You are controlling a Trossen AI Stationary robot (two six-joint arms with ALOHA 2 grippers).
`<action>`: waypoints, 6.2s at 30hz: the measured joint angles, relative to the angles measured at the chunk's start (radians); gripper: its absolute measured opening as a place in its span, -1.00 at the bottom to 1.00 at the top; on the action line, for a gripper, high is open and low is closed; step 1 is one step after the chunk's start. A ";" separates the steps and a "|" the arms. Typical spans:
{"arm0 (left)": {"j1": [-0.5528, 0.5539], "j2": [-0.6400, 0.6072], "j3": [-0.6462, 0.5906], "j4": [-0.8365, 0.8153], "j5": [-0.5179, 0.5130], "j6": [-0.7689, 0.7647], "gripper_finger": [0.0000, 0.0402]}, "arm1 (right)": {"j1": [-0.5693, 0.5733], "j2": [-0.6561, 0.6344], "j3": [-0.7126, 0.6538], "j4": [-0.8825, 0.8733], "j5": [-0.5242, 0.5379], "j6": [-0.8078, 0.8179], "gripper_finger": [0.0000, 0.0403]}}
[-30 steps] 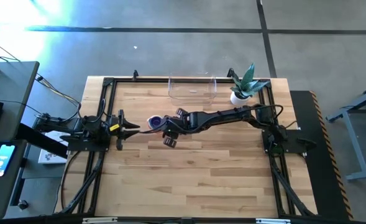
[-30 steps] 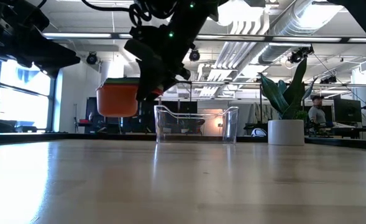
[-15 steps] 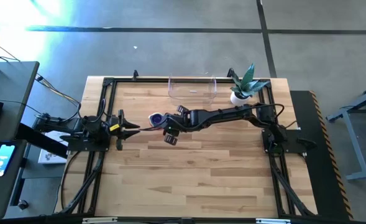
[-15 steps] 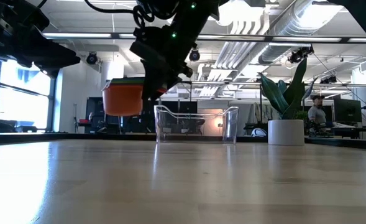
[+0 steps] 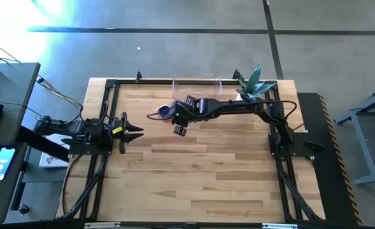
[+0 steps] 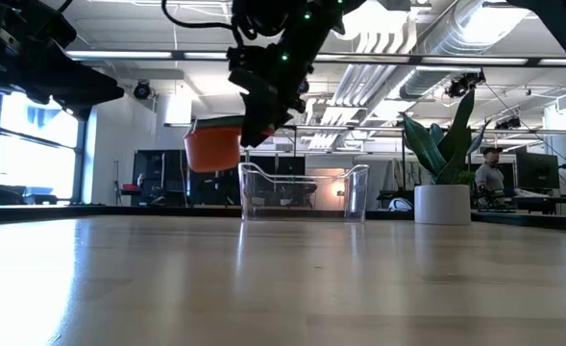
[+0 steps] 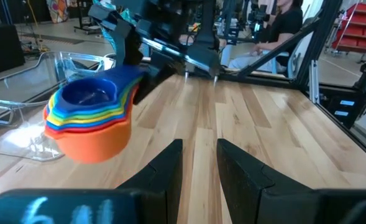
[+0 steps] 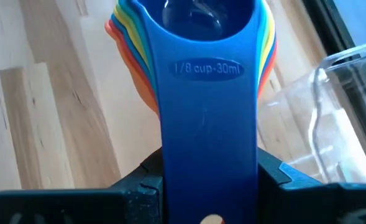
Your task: Nest measuring cups in basket
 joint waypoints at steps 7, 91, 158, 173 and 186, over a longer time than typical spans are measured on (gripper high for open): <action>0.000 0.000 0.000 0.002 0.000 0.000 -0.55 | -0.040 -0.156 -0.233 0.178 -0.031 0.001 -0.41; 0.000 0.002 0.000 0.000 0.000 0.000 -0.55 | -0.377 -0.422 -0.414 0.324 -0.361 -0.100 0.29; 0.000 0.002 0.000 0.000 0.000 0.000 -0.55 | 0.130 -1.813 -1.784 0.822 -0.125 0.016 0.29; 0.000 0.002 0.000 0.000 0.000 0.000 -0.55 | 0.130 -1.813 -1.784 0.794 -0.126 0.016 0.29; 0.000 0.002 0.000 0.000 0.000 0.000 -0.55 | 0.130 -1.813 -1.784 0.794 -0.126 0.016 0.29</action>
